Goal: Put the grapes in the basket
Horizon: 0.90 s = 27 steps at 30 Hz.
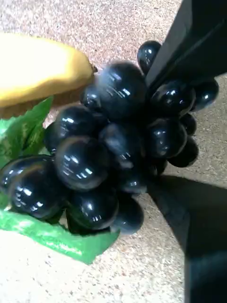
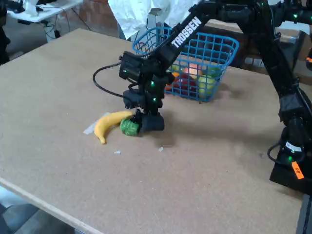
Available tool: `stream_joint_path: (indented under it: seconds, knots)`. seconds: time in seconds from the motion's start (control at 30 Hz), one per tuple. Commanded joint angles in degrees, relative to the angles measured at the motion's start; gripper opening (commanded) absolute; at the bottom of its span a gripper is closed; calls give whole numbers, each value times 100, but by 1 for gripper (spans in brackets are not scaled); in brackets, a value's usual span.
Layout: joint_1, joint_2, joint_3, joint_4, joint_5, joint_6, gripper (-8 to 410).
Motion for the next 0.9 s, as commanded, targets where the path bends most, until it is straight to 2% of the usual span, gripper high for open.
stream_joint_path:
  seconds: [0.0, 0.07, 0.43, 0.87]
  knots:
    - [0, 2, -33, 22, -70, 157, 64]
    - [0, -50, -33, 57, -70, 155, 0]
    - [0, -595, 35, 234, -70, 149, -1]
    - [0, -2297, 35, 511, -70, 160, -1]
